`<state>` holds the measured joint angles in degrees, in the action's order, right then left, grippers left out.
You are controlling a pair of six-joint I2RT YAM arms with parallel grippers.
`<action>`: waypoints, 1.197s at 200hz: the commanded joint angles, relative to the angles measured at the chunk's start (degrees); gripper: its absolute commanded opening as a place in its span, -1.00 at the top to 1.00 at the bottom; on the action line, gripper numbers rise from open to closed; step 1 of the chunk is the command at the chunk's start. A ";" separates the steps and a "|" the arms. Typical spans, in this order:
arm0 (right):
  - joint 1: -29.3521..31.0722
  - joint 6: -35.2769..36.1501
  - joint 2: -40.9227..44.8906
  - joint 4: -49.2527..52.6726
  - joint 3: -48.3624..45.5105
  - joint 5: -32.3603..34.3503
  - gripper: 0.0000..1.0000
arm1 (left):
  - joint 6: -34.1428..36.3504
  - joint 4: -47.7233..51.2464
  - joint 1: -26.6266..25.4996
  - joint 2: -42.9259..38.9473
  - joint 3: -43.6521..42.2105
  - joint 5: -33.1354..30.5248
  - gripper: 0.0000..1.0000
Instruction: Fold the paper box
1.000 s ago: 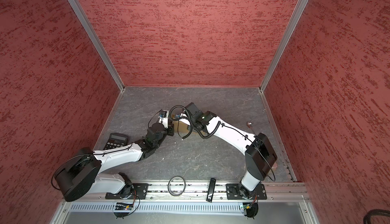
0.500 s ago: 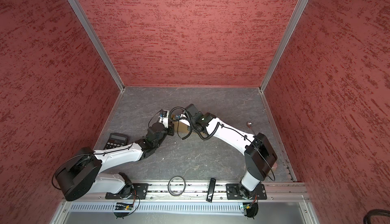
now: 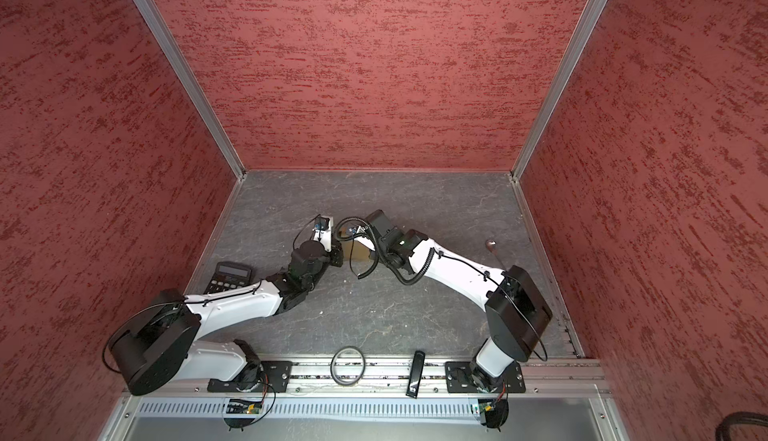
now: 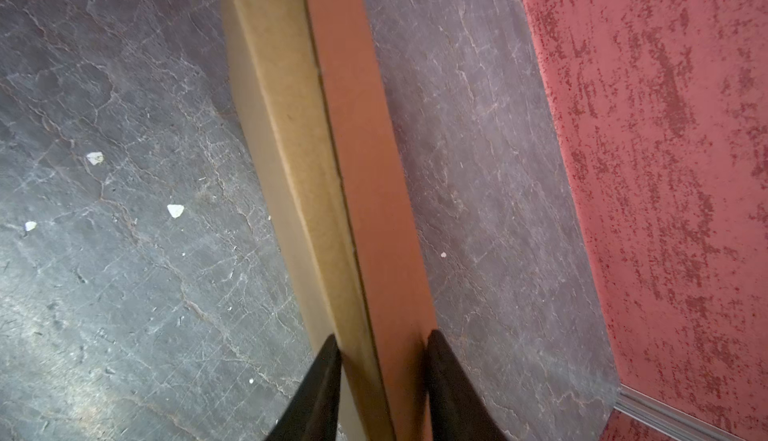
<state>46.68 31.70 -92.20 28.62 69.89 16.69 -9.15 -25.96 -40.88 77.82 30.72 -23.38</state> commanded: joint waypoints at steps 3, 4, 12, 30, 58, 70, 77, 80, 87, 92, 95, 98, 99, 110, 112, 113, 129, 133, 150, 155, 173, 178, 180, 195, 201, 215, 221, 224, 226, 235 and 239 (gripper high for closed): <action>0.55 -2.50 -1.58 -1.38 -1.42 -0.59 0.32 | -0.37 15.10 -1.30 0.95 -3.33 4.61 0.64; 0.53 -2.51 -1.62 -1.38 -1.38 -0.55 0.32 | -0.36 15.12 -1.30 0.85 -3.40 4.59 0.64; 0.52 -2.71 -1.60 -1.38 -1.27 -0.64 0.32 | -0.44 15.51 -1.35 0.22 -3.54 4.42 0.60; 0.52 -3.13 -1.89 -1.38 -0.92 -0.61 0.32 | -0.59 16.50 -1.33 -1.14 -3.91 3.92 0.51; 0.52 -3.93 -2.84 -0.94 -0.33 -0.56 0.33 | -1.23 17.88 -1.56 -3.44 -4.53 4.01 0.34; 0.52 -4.29 -3.13 -0.91 -0.11 -0.59 0.33 | -1.57 18.53 -1.59 -4.82 -4.77 4.36 0.27; 0.52 -4.48 -3.24 -0.95 -0.02 -0.60 0.34 | -1.66 18.74 -1.75 -5.72 -5.03 4.85 0.22; 0.52 -4.54 -3.27 -0.94 -0.02 -0.66 0.34 | -1.73 18.89 -1.79 -6.13 -5.17 5.02 0.20; 0.52 -4.62 -3.37 -0.94 0.16 -0.77 0.34 | -2.09 19.39 -1.83 -7.18 -5.39 5.35 0.18; 0.52 -4.76 -3.34 -0.96 0.24 -0.78 0.34 | -2.37 20.01 -1.83 -8.04 -5.46 5.57 0.16; 0.47 -4.87 -3.36 -0.86 0.32 -0.78 0.34 | -2.58 20.47 -1.83 -8.56 -5.56 5.88 0.14; 0.49 -4.85 -3.36 -0.85 0.41 -0.74 0.34 | -2.74 20.86 -1.83 -9.17 -5.58 6.15 0.12; 0.51 -4.92 -3.39 -0.89 0.42 -0.76 0.35 | -2.82 20.99 -1.83 -9.39 -5.58 6.24 0.11; 0.52 -5.03 -3.42 -0.72 0.67 -0.74 0.35 | -3.68 22.45 -1.83 -11.86 -5.76 7.30 0.05; 0.52 -5.06 -3.42 -0.68 0.68 -0.77 0.34 | -3.86 22.77 -1.83 -12.35 -5.82 7.40 0.04; 0.52 -5.07 -3.42 -0.68 0.69 -0.77 0.34 | -3.95 22.91 -1.83 -12.61 -5.84 7.52 0.03; 0.56 -5.19 -3.34 -0.68 0.78 -0.74 0.35 | -5.16 24.90 -1.45 -16.96 -5.93 8.59 -0.01; 0.52 -5.24 -3.36 -0.72 0.75 -0.78 0.35 | -5.45 25.27 -1.20 -18.17 -5.93 8.98 -0.03; 0.51 -5.34 -3.23 -0.67 0.78 -0.93 0.35 | -7.21 26.63 1.87 -22.57 -5.31 11.81 -0.10; 0.52 -5.31 -3.24 -0.67 0.73 -1.08 0.35 | -7.85 26.94 3.35 -23.67 -5.00 13.67 -0.13; 0.52 -5.34 -2.95 -0.98 0.45 -1.34 0.35 | -10.79 25.91 11.47 -25.65 -3.63 21.42 -0.20; 0.52 -5.28 -2.85 -1.09 0.30 -1.43 0.35 | -11.77 25.15 13.93 -25.72 -3.26 23.63 -0.21; 0.52 -5.28 -2.77 -1.15 0.20 -1.40 0.35 | -12.12 24.74 14.90 -25.71 -3.11 24.69 -0.21; 0.51 -5.10 -2.62 -1.45 -0.10 -1.76 0.35 | -14.85 21.32 22.07 -23.64 -1.43 32.59 -0.27; 0.50 -5.05 -2.53 -1.51 -0.24 -1.88 0.35 | -15.91 19.50 24.75 -21.95 -0.55 35.62 -0.30; 0.53 -4.91 -2.37 -1.85 -0.45 -2.03 0.36 | -18.14 15.76 29.62 -16.60 2.26 43.29 -0.33; 0.53 -4.88 -2.30 -1.90 -0.58 -2.22 0.36 | -18.72 14.10 30.77 -13.95 3.53 45.80 -0.34; 0.52 -4.83 -2.28 -1.98 -0.55 -2.31 0.36 | -19.04 13.65 31.41 -12.64 4.20 47.32 -0.35; 0.48 -4.88 -2.21 -1.99 -0.54 -2.39 0.36 | -19.17 13.08 31.66 -11.74 4.71 48.13 -0.36; 0.57 -4.72 -2.16 -2.08 -0.53 -2.61 0.36 | -19.67 10.96 32.41 -7.90 6.68 51.04 -0.37; 0.48 -4.66 -2.16 -2.10 -0.54 -2.72 0.36 | -19.79 9.90 32.58 -5.90 7.65 52.45 -0.38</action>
<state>46.81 27.22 -93.78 25.28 70.43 16.78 -25.21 -8.16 -10.37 64.10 34.20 14.17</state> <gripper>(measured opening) 0.322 0.682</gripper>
